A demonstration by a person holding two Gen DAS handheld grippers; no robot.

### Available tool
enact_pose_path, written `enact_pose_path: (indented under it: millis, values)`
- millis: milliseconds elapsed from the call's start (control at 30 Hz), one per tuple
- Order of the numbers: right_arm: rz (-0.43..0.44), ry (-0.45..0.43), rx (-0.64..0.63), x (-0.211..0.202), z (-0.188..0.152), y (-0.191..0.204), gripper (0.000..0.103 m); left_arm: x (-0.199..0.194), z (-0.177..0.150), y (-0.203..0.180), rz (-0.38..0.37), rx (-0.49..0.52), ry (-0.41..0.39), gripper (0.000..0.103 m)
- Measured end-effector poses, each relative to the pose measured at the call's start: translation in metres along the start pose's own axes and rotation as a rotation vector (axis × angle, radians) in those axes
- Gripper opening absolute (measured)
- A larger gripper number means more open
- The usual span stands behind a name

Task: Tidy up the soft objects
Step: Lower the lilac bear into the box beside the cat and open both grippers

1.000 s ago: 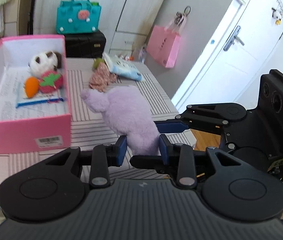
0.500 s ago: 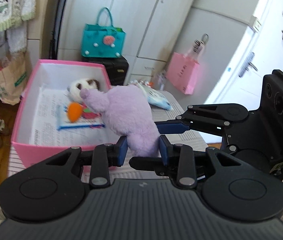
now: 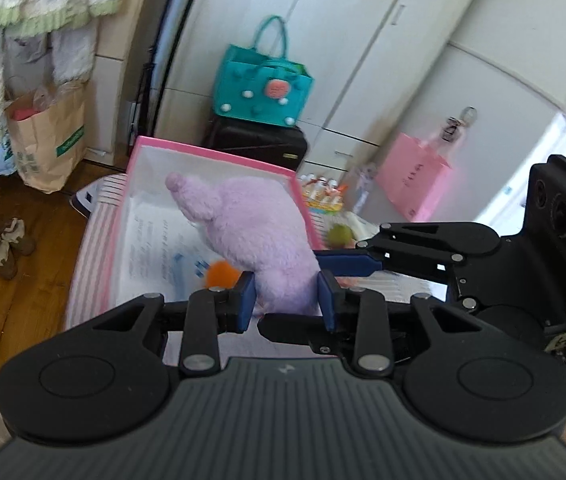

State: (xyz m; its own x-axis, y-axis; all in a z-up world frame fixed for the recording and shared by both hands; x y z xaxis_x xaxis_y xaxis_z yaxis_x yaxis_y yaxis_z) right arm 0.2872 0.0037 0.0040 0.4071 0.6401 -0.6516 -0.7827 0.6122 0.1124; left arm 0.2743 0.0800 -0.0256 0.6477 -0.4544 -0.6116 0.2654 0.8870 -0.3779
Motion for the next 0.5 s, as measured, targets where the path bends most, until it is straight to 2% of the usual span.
enact_pose_path:
  millis: [100, 300, 500]
  values:
    - [0.002, 0.034, 0.024, 0.026, 0.007, -0.017, 0.056, 0.022, 0.009, 0.018, 0.027, -0.021, 0.021, 0.032]
    - [-0.008, 0.116, 0.130, 0.074, 0.007, -0.051, 0.056, 0.069, 0.021, 0.050, 0.059, -0.059, 0.118, 0.032]
    - [0.031, 0.171, 0.266, 0.101, 0.000, -0.073, 0.056, 0.091, 0.027, 0.063, 0.082, -0.063, 0.226, 0.030]
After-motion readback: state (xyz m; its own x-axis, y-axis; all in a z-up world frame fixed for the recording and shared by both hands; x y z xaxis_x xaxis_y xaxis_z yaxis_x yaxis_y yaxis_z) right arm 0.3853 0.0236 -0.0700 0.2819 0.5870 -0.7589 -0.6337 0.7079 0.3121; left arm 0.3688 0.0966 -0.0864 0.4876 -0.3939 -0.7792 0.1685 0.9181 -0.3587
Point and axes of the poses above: each gripper's, at about its wrist camera, not at the fingertips, and x roughly the way its jaws point, y to its left, z to its top, the point moved 10 cm from there along x, roughly the way its jaws point, and after that the axes turned 3 degrees about z, right-handed, at the moved point
